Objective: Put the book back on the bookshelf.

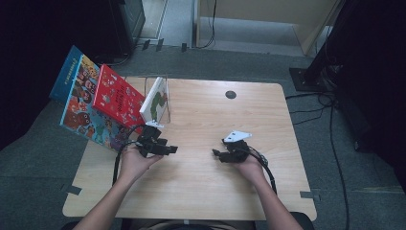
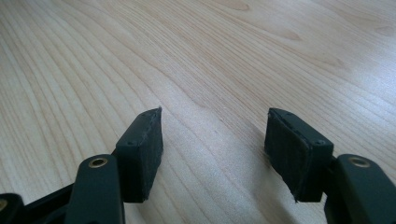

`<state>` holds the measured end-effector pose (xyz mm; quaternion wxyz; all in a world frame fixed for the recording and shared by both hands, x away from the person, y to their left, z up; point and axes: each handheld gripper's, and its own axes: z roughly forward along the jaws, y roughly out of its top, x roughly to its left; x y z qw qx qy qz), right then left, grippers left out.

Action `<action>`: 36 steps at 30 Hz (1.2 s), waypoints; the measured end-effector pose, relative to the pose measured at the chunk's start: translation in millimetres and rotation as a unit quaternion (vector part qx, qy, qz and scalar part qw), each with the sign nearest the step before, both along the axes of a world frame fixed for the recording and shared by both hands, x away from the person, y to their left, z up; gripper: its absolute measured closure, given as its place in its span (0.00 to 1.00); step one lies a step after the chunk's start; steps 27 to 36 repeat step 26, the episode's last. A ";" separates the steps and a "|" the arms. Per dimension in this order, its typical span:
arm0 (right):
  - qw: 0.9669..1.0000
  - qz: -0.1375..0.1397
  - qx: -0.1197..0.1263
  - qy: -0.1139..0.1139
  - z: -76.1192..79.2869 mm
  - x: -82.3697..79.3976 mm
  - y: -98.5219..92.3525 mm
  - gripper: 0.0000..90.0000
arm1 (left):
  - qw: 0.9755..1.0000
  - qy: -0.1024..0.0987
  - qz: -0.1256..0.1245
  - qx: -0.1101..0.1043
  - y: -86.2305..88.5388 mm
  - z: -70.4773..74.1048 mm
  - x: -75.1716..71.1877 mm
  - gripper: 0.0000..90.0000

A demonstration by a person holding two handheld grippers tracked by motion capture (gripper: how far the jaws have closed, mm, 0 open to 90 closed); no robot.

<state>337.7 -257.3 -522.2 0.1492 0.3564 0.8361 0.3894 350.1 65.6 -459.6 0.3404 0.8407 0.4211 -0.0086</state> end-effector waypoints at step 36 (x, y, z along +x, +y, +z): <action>1.000 0.013 -0.004 0.000 -0.3 -0.1 2.2 0.33 | 1.000 0.003 -0.010 0.011 -3.4 -36.9 -5.9 0.41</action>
